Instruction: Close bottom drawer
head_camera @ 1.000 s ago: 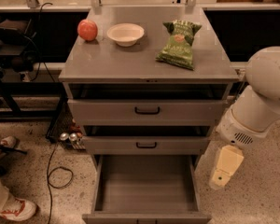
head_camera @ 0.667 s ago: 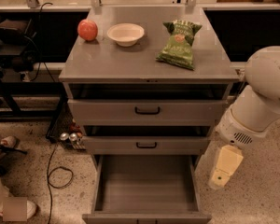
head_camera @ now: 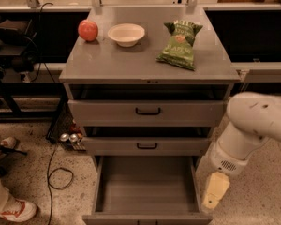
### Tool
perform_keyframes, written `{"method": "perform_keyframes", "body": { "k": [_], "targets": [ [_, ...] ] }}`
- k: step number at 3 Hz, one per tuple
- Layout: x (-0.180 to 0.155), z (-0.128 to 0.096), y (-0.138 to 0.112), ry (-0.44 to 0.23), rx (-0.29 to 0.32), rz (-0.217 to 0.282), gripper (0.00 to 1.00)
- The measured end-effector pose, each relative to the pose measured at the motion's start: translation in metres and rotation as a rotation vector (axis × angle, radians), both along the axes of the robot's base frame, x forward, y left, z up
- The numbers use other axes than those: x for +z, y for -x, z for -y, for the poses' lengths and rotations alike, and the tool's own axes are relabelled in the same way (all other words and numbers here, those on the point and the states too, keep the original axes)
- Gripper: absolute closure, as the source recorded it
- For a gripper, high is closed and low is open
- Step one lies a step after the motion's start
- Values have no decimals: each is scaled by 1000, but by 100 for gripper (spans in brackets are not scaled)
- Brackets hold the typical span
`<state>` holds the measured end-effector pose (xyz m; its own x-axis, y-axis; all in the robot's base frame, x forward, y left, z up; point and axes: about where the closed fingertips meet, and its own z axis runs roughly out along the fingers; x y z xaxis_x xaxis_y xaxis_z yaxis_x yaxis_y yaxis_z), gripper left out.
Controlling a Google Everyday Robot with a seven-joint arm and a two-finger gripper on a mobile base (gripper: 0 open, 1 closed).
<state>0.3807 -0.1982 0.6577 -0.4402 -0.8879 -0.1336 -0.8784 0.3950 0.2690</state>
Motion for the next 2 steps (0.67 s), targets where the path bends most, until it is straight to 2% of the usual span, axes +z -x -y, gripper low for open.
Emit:
{"method": "perform_keyframes", "body": {
  "k": [1,2],
  "targets": [
    [-97,1,22,-47,-62,-111,0],
    [-194,-4,43,-98,-146,-221,10]
  ]
}}
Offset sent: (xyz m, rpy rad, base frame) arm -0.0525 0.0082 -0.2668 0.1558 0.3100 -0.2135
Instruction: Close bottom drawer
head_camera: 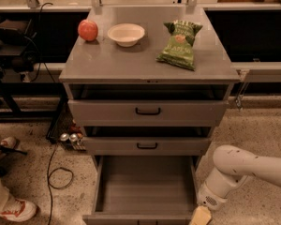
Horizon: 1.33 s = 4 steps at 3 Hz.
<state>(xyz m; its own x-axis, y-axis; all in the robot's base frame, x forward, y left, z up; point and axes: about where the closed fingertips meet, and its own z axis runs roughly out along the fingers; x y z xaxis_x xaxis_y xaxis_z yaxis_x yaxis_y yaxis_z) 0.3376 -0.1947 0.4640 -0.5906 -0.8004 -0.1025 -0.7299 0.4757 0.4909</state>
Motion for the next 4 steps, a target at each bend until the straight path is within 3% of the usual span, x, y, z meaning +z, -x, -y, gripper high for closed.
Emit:
{"method": "perform_keyframes", "body": {
  "k": [1,2,3,4],
  "targets": [
    [-49,-3,11,-13,-45,-44,32],
    [-53,-5,15,-18,-44,-55,55],
    [-57,-4,17,-17,-50,-58,87],
    [-75,-1,20,-15,-83,-61,100]
  ]
}}
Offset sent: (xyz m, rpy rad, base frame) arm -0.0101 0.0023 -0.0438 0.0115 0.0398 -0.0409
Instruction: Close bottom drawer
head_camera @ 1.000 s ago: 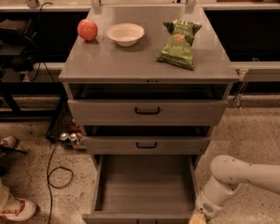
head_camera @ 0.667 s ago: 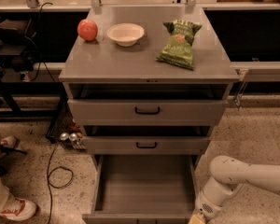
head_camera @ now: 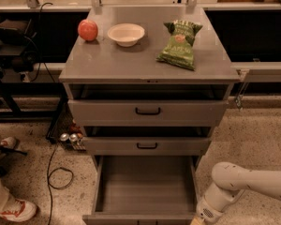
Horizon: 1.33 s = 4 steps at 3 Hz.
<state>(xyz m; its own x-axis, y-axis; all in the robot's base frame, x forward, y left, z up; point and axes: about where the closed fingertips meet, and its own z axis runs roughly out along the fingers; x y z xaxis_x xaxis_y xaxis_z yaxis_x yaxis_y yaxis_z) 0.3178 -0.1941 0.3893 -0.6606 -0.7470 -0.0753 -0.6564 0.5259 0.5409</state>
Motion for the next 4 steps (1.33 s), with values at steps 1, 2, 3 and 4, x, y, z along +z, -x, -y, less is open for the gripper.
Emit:
{"method": "perform_keyframes", "body": {
  "k": [1,2,3,4],
  "targets": [
    [-71,12,3,-2,-84,1,100],
    [-140,18,4,-23,-165,-16,100],
    [-187,18,-3,-31,-227,-18,100],
    [-218,12,-25,-42,-271,33,100]
  ]
}}
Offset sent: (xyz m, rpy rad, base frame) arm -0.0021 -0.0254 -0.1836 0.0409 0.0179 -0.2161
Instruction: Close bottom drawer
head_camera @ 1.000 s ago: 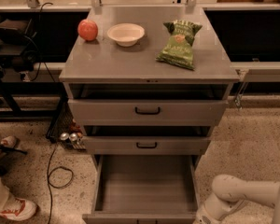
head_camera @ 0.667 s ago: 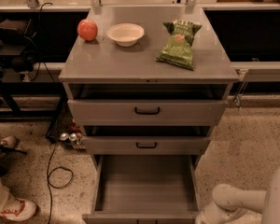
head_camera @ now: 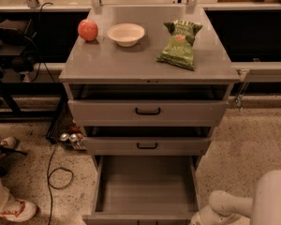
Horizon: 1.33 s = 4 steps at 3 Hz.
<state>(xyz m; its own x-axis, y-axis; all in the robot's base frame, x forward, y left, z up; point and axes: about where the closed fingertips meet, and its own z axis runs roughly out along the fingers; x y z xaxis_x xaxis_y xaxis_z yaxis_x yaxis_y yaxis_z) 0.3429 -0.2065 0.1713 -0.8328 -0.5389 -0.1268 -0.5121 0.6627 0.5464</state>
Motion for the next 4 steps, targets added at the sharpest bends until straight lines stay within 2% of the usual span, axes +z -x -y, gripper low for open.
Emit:
{"method": "perform_keyframes", "body": {
  "k": [1,2,4],
  "targets": [
    [-13,-4,-24,-10,-18,45,100],
    [-13,-5,-26,-11,-19,55,100],
    [-12,-13,-48,-18,-18,142,100]
  ]
}}
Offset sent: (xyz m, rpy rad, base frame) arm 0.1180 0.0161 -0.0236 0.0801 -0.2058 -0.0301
